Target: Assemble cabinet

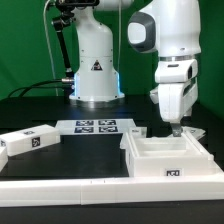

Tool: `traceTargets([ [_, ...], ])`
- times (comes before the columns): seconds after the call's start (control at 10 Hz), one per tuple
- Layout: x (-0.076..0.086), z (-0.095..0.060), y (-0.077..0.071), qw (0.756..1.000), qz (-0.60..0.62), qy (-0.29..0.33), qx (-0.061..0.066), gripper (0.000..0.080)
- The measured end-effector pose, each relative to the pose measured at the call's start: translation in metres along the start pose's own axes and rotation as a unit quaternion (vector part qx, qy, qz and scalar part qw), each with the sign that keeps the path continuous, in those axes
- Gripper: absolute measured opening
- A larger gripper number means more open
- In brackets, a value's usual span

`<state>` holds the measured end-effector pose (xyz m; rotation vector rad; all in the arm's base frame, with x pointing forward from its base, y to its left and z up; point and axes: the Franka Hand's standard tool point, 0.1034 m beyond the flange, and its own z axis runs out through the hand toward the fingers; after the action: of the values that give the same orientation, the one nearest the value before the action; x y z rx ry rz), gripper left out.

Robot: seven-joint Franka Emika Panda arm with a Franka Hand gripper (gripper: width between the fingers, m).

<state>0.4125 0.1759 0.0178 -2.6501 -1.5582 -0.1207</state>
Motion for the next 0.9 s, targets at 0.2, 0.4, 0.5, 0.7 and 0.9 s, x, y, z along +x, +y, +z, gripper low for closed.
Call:
traceTargets([
  [0.2,0.0054,0.0034,-0.001,1.0,-0.002,0.001,0.001,0.0542],
  [0.4,0.0038,0.006,-0.0027,1.0,-0.003,0.0,0.004,0.036],
  [0.5,0.0032,0.0069,-0.0034,1.0,-0.003,-0.001,0.005,0.0224],
  [0.7,0.0016,0.0075,-0.0048,1.0,-0.007,0.0,0.005,0.0068],
  [0.9,0.002,0.0073,-0.005,1.0,-0.011,0.003,0.003,0.0068],
])
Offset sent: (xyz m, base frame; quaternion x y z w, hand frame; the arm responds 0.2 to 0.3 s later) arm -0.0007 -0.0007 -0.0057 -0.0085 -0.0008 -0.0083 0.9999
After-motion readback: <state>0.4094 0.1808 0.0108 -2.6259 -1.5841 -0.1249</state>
